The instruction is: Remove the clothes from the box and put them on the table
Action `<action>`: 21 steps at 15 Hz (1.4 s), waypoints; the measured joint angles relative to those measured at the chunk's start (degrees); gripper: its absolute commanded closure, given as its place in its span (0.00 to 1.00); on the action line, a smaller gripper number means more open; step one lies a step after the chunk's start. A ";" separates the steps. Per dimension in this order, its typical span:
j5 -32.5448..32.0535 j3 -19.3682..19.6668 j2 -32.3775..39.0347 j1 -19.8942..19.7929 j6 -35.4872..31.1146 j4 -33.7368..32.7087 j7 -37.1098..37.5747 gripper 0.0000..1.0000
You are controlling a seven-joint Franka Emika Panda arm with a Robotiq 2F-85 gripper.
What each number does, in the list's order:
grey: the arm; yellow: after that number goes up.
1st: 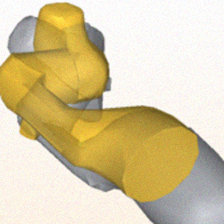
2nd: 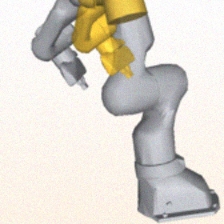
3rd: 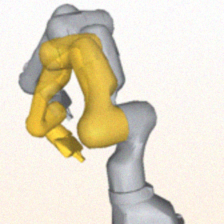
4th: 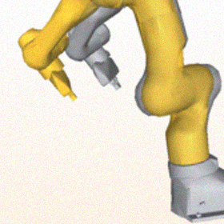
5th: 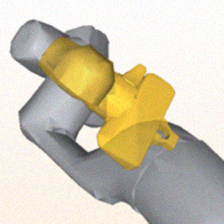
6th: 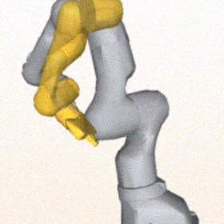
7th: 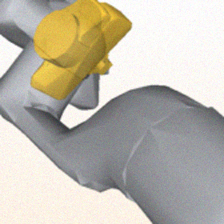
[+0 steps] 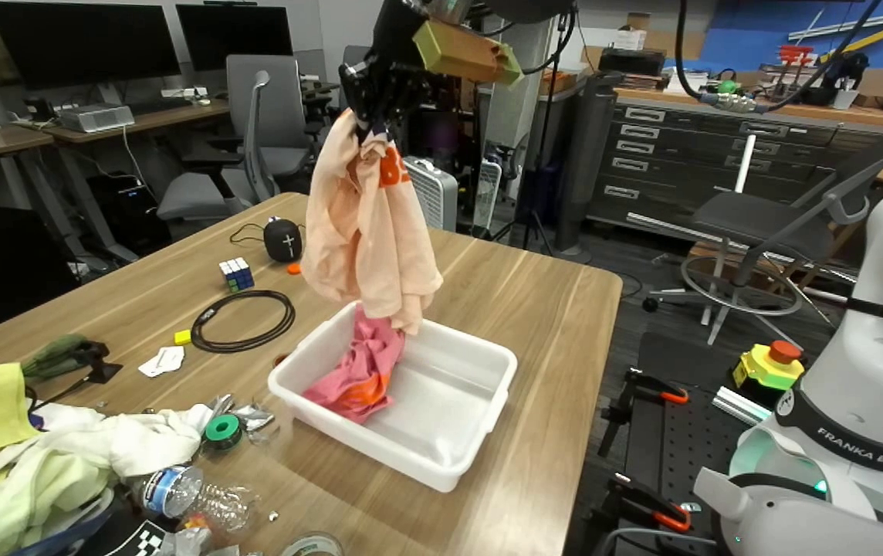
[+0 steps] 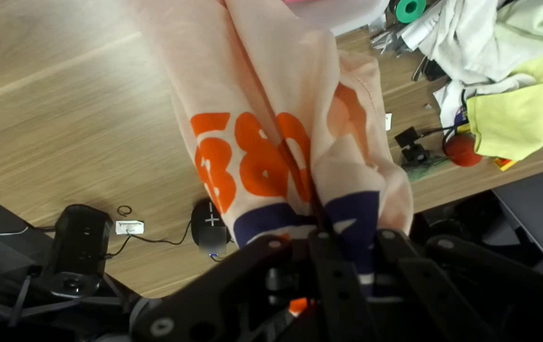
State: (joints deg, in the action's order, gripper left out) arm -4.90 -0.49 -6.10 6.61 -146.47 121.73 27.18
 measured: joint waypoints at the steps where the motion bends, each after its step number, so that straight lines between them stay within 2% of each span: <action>1: 0.00 -0.28 -0.32 -0.48 -0.53 0.00 0.21 0.93; 10: -1.26 -2.76 -0.49 -3.83 -5.06 0.07 7.51 0.93; 12: -0.77 -2.22 -1.75 -5.20 -2.58 0.21 7.90 0.94; 17: -0.69 -0.51 -7.23 -10.21 10.17 0.17 8.25 0.94; 21: -0.78 1.92 -3.94 -14.30 11.21 0.51 8.23 0.95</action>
State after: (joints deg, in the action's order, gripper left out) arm -5.69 1.43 -10.03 -7.69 -135.27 122.24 35.41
